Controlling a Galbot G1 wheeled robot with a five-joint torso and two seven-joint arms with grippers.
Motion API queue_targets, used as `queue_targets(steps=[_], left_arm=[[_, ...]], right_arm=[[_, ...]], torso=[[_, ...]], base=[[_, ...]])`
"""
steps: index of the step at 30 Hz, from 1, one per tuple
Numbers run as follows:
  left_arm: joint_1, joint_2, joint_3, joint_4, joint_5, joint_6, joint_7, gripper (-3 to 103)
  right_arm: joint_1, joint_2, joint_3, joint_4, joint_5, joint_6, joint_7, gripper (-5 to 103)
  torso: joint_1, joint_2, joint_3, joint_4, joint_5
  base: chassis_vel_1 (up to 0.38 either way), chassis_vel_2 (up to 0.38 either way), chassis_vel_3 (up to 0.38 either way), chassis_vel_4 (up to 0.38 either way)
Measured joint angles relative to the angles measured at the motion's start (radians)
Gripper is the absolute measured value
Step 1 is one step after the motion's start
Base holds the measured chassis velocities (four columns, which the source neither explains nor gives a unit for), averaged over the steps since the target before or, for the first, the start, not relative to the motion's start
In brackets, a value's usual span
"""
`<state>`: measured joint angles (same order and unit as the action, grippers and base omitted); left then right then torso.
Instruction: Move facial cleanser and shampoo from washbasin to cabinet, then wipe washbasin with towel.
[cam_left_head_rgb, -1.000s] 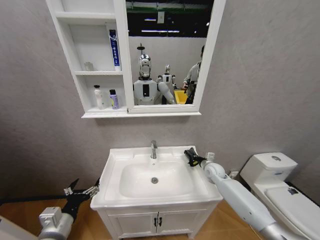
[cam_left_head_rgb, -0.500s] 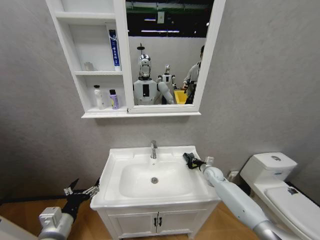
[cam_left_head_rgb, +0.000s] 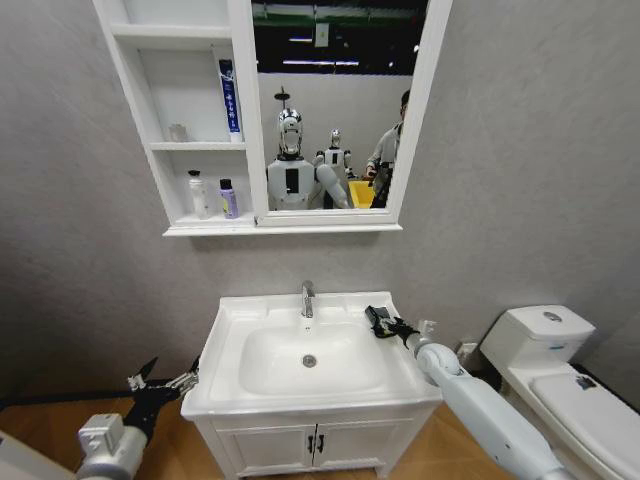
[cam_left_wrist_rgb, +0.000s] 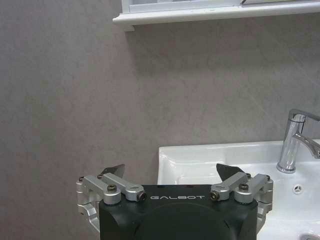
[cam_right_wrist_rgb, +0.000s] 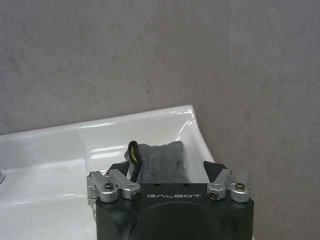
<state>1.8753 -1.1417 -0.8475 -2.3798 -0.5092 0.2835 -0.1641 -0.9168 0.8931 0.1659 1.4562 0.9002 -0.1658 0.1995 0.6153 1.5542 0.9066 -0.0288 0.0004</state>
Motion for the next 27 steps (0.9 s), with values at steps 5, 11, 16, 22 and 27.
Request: queue_targets(steps=[5, 11, 16, 22, 27], left_arm=[[0.000, 0.000, 0.000, 0.000, 0.000, 0.000, 0.000, 100], [0.000, 0.000, 0.000, 0.000, 0.000, 0.000, 0.000, 100], [0.000, 0.000, 0.000, 0.000, 0.000, 0.000, 0.000, 100], [0.000, 0.000, 0.000, 0.000, 0.000, 0.000, 0.000, 100], [0.000, 0.000, 0.000, 0.000, 0.000, 0.000, 0.000, 100]], right_arm=[[-0.315, -0.019, 0.251, 0.391, -0.159, 0.003, 0.067, 100], [-0.629, 0.010, 0.436, 0.623, -0.290, 0.019, 0.078, 100], [-0.902, 0.111, 0.528, 0.793, -0.376, 0.086, 0.090, 100], [-1.107, 0.304, 0.533, 0.893, -0.543, 0.229, 0.094, 100], [-1.198, 0.390, 0.501, 0.952, -0.708, 0.272, 0.118, 100]], torso=[[0.000, 0.000, 0.000, 0.0003, -0.0010], [0.000, 0.000, 0.000, -0.0002, -0.0007], [0.000, 0.000, 0.000, -0.0001, -0.0010], [0.000, 0.000, 0.000, -0.0001, -0.0007], [0.000, 0.000, 0.000, 0.0000, -0.0007]], base=[[0.000, 0.000, 0.000, 0.000], [0.000, 0.000, 0.000, 0.000], [0.000, 0.000, 0.000, 0.000], [0.000, 0.000, 0.000, 0.000], [0.000, 0.000, 0.000, 0.000]])
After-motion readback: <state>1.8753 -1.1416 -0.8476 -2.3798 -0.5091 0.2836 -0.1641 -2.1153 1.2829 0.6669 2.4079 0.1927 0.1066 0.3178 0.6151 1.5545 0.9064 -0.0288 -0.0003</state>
